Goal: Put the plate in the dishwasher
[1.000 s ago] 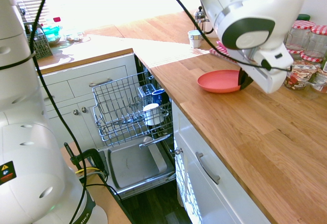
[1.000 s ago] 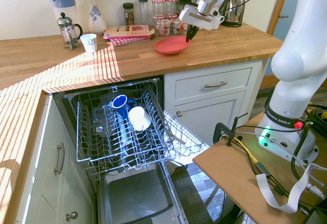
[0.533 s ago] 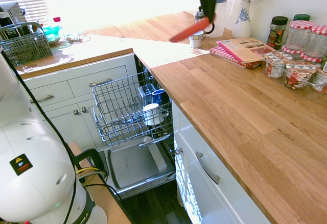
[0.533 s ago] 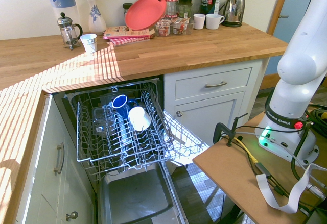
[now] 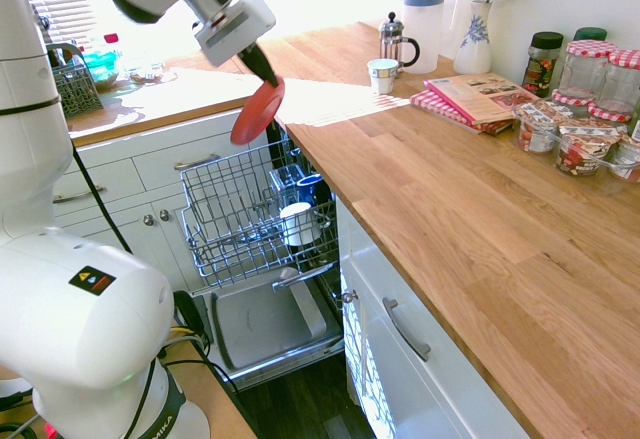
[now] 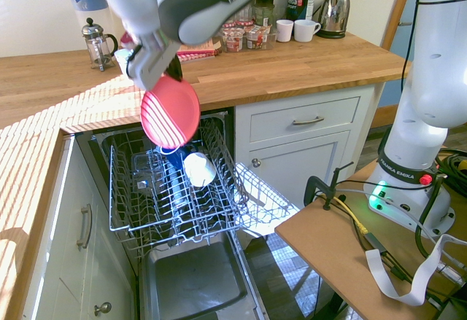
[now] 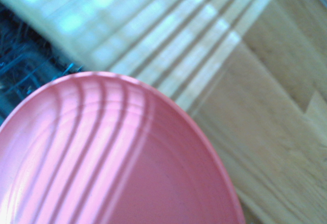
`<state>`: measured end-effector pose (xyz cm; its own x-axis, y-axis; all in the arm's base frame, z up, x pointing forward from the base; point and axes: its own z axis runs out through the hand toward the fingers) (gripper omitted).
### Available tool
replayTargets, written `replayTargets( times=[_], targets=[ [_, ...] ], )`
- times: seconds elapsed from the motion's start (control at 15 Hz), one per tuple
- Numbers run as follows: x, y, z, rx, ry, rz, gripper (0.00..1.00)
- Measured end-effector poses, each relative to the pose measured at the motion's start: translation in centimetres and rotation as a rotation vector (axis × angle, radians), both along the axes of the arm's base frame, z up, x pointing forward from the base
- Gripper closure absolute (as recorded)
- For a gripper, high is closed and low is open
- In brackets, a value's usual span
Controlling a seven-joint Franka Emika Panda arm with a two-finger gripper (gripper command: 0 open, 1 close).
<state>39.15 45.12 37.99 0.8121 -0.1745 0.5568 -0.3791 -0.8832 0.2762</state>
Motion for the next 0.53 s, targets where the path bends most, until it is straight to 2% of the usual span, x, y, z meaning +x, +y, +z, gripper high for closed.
replayTargets(
  times=[0.2,0.33,0.53],
  targets=[
    [-5.1,5.1,-6.5,-0.166,-0.062,0.162,1.00],
    [-5.4,7.5,-11.0,-0.272,-0.122,0.259,1.00],
    [-3.7,10.4,-18.4,-0.438,-0.204,0.361,1.00]
  ],
)
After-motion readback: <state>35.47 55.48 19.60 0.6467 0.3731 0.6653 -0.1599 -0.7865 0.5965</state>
